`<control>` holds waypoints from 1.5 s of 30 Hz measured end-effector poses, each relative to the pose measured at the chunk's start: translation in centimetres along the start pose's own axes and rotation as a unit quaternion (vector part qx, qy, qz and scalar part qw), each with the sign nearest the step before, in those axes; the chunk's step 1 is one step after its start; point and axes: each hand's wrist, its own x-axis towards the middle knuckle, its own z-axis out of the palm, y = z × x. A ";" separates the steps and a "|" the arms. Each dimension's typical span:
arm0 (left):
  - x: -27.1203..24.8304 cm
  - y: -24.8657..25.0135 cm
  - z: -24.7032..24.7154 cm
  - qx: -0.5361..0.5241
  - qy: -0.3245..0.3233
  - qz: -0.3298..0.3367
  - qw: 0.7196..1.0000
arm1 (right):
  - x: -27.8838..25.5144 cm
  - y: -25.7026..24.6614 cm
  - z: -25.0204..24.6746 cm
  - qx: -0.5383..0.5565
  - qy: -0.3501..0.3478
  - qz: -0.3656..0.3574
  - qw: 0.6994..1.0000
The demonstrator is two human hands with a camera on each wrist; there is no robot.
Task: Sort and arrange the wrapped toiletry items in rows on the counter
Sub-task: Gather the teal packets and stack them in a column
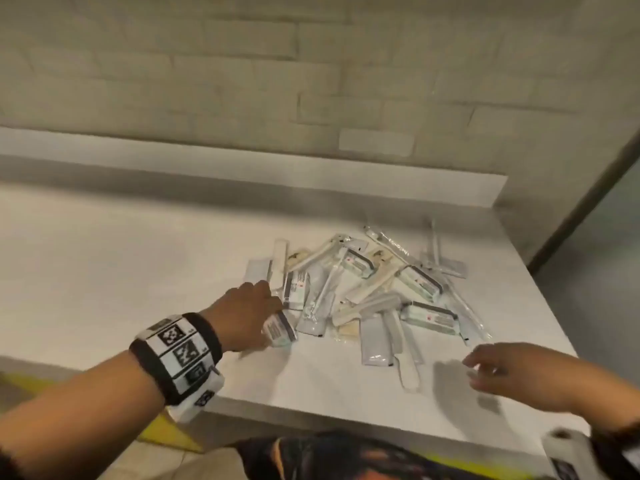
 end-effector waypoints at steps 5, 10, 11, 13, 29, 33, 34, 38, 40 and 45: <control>1.3 0.5 0.4 0.026 0.004 0.020 0.999 | 4.6 -0.9 -1.4 0.004 0.082 0.011 0.997; 1.3 1.1 -0.4 -0.006 0.022 -0.002 1.000 | 8.3 -2.1 -1.0 -0.077 0.161 0.005 0.984; 1.2 1.4 -0.6 -0.055 0.030 -0.018 0.998 | 8.8 -2.1 -0.7 -0.094 0.163 0.009 0.982; 1.4 1.9 -1.2 -0.152 0.048 -0.046 0.986 | 9.6 -2.0 -0.4 -0.105 0.151 0.017 0.983; 7.4 3.6 -0.7 -0.183 0.041 -0.183 0.965 | 16.3 -2.8 -4.8 -0.027 0.155 0.114 0.981; 7.5 3.7 -0.6 -0.152 0.049 -0.186 0.970 | 16.8 -3.2 -7.7 0.002 0.193 0.125 0.973; 7.6 3.7 -0.7 -0.142 0.047 -0.189 0.970 | 17.0 -3.5 -8.9 0.030 0.220 0.111 0.969; 8.1 3.9 -0.7 -0.135 0.040 -0.205 0.968 | 18.4 -7.0 -11.9 0.122 0.251 -0.004 0.960; 8.4 3.9 -0.8 -0.137 0.052 -0.207 0.967 | 19.6 -9.2 -11.7 0.112 0.213 -0.048 0.969; 8.4 3.8 -1.1 -0.167 0.074 -0.180 0.967 | 22.6 -12.0 -8.5 0.050 0.154 -0.070 0.984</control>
